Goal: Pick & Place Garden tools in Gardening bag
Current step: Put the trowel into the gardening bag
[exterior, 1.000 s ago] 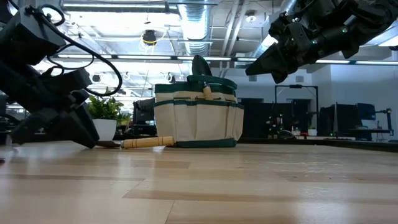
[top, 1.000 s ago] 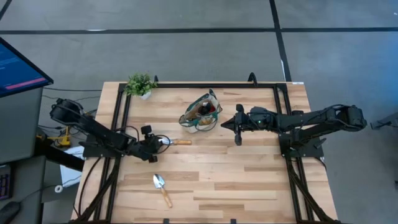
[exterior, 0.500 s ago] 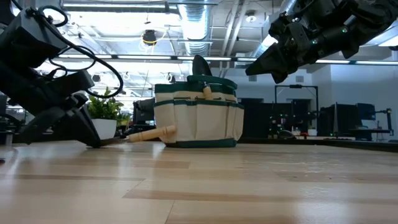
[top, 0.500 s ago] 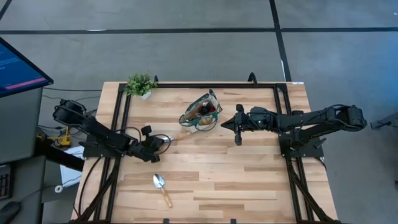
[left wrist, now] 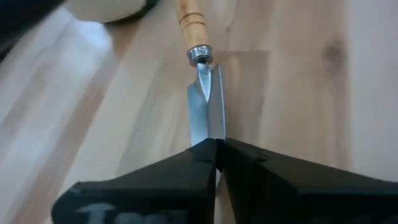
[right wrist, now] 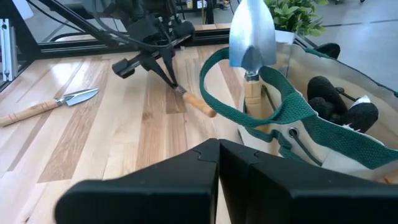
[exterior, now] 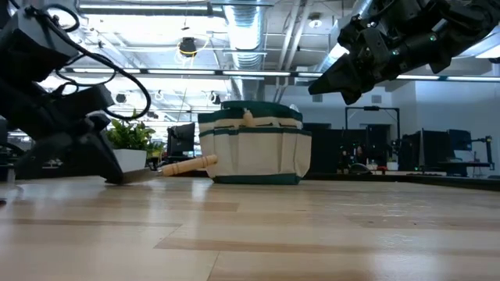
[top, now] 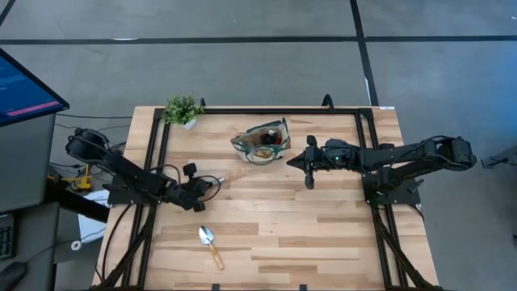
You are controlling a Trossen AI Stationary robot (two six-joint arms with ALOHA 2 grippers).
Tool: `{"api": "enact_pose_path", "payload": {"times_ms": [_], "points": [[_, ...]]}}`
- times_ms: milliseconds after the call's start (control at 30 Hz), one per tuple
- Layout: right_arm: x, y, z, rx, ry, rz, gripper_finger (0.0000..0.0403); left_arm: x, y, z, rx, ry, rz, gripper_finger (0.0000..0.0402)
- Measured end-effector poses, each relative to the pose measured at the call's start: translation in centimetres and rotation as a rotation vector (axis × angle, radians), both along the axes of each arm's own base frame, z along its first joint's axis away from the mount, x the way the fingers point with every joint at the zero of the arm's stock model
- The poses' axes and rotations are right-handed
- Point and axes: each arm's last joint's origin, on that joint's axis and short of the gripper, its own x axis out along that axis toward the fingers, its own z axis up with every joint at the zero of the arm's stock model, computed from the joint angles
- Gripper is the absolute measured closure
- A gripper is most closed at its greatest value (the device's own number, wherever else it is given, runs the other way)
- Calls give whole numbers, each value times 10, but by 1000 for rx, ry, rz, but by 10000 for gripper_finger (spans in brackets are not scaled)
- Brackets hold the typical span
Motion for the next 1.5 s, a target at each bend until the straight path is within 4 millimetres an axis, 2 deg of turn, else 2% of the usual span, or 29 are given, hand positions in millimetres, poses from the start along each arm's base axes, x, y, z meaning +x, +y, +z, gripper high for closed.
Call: {"api": "enact_pose_path", "payload": {"times_ms": [300,733,967,1133,1333,1500], "points": [[0,0,0,36,0,-5,403,2,-9,21,-214,-90,-164,400],[0,0,0,49,-7,-6,403,4,-11,29,-267,-164,-192,401],[2,9,2,56,-25,49,403,13,-17,42,-372,-299,-255,402],[2,15,2,26,-22,84,403,18,-18,49,-465,-349,-215,401],[2,16,2,23,-22,92,403,38,-19,76,-515,-362,-228,401],[2,16,2,1,-21,100,403,53,-14,104,-478,-222,-204,401]]}}
